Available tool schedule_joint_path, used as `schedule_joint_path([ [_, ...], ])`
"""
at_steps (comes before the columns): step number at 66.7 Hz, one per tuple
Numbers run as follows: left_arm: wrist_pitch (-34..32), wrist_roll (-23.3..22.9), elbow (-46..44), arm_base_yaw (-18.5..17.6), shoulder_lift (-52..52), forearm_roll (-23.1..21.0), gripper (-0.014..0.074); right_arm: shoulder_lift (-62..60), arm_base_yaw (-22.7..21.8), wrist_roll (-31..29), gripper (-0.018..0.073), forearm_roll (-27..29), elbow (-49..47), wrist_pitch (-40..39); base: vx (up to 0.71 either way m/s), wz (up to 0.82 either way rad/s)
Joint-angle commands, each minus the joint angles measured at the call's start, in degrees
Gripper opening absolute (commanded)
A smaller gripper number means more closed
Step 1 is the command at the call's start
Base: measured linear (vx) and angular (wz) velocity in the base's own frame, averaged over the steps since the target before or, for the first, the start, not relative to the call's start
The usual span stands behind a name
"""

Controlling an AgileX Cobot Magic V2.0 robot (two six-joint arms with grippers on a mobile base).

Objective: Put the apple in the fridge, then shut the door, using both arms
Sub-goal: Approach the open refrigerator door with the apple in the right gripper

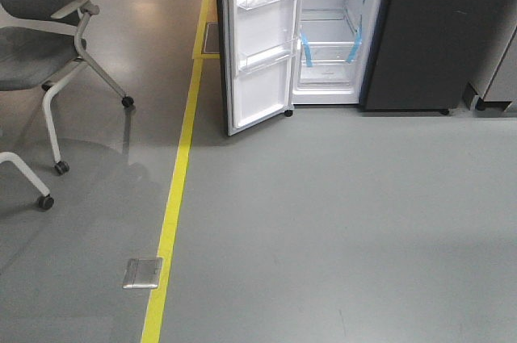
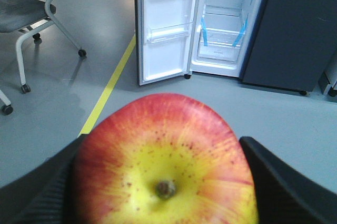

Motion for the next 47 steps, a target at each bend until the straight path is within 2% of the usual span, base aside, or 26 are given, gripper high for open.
schedule_joint_path([
  [1,-4.42,-0.01,1.03,-0.14,-0.89,-0.03,-0.0006,0.42,0.13,0.11,0.0176,0.57,-1.33,-5.09,0.14,-0.02],
  [47,-4.42,-0.01,1.03,-0.14,-0.89,-0.03,-0.0006,0.42,0.13,0.11,0.0176,0.57,-1.33,-5.09,0.16,-0.02],
])
